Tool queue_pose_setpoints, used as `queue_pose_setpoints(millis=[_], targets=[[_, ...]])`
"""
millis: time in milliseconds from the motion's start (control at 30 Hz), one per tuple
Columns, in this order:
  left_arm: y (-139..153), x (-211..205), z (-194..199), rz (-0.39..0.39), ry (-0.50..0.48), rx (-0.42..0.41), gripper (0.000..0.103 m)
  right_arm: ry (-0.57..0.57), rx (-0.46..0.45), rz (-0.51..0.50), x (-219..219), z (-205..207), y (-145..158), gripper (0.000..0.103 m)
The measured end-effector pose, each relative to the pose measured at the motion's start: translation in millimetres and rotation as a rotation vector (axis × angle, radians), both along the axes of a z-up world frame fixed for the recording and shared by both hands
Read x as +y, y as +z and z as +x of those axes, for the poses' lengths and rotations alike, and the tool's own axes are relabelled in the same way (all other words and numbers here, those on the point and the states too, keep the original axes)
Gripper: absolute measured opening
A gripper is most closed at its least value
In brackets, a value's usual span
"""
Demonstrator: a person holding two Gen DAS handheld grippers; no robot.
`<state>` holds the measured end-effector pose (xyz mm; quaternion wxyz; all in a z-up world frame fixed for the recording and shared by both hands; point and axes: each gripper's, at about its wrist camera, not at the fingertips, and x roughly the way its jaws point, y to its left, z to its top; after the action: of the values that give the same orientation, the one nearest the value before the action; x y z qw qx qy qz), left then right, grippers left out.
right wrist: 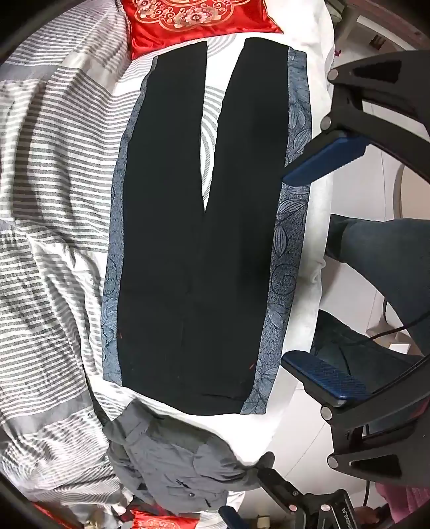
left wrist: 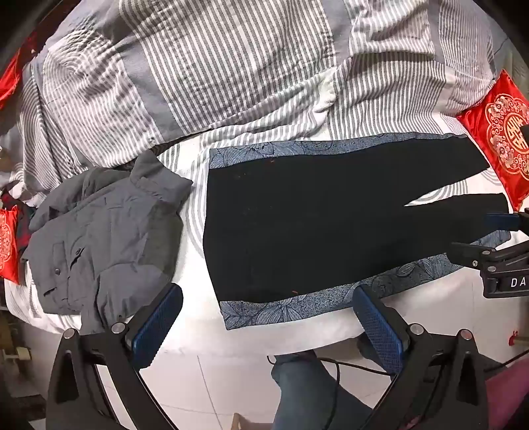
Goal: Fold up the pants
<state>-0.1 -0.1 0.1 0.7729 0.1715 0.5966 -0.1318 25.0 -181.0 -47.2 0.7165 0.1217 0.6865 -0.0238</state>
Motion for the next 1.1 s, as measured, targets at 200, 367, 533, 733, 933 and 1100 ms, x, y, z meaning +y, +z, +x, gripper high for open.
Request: queue_pose_setpoints(millis=[200, 367, 533, 733, 933, 1100], targets=[[2, 0, 1, 0.008, -0.001, -0.011, 0.103, -0.002, -0.005, 0.005, 0, -1, 0, 0.101], [1, -2, -4, 0.007, 0.01, -0.016, 0.103, 0.003, -0.012, 0.012, 0, 0, 0, 0.101], [4, -4, -8, 0.012, 0.022, -0.019, 0.103, 0.009, -0.015, 0.024, -2, 1, -1, 0.101], [5, -5, -12, -0.01, 0.041, -0.037, 0.103, 0.026, -0.023, 0.034, -4, 3, -1, 0.101], [7, -7, -13, -0.014, 0.058, -0.014, 0.103, 0.032, -0.028, 0.058, -9, 3, -2, 0.101], [6, -11, -18, 0.0, 0.069, -0.025, 0.103, 0.033, -0.03, 0.078, -13, 2, -4, 0.101]])
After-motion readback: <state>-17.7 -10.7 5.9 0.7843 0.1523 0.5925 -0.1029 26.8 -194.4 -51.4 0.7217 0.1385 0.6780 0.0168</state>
